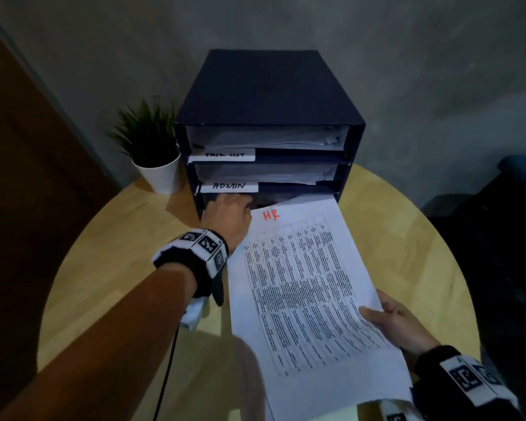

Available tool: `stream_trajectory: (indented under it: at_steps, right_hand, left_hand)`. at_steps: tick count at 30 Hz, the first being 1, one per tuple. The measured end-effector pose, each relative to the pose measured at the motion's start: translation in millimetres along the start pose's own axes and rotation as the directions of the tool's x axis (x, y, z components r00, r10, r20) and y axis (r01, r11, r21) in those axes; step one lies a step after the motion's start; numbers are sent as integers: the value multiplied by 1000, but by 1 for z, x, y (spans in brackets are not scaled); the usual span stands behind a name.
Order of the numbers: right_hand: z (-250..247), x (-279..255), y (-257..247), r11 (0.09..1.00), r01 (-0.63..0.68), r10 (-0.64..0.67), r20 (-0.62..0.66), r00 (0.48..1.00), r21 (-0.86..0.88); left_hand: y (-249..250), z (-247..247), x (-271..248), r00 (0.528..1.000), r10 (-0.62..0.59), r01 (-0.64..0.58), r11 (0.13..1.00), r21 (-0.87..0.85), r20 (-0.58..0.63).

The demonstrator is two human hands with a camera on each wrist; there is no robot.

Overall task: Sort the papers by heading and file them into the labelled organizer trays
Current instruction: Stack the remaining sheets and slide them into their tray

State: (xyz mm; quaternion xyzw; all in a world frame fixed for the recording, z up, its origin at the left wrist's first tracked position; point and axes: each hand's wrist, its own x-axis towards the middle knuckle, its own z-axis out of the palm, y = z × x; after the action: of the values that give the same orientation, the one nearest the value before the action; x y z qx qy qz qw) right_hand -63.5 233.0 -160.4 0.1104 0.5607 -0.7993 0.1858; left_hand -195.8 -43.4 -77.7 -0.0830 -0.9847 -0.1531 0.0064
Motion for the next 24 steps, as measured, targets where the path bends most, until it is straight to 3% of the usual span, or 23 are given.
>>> stream_trajectory:
  at_steps: [3, 8, 14, 21, 24]
  right_hand:
    - [-5, 5, 3, 1000, -15, 15, 8, 1000, 23]
    - [-15, 7, 10, 996, -62, 61, 10, 998, 63]
    - [-34, -4, 23, 992, -47, 49, -18, 999, 115]
    - [-42, -7, 27, 993, -39, 42, -30, 999, 113]
    - [-36, -8, 25, 990, -4, 4, -1, 1000, 140]
  left_hand:
    - [20, 14, 17, 997, 64, -67, 996, 63, 50]
    - [43, 31, 48, 980, -67, 63, 998, 25, 185]
    - [59, 41, 71, 926, -55, 40, 998, 50, 373]
    - [82, 40, 65, 927, 122, -106, 992, -64, 353]
    - [89, 38, 64, 935, 119, -119, 993, -20, 335]
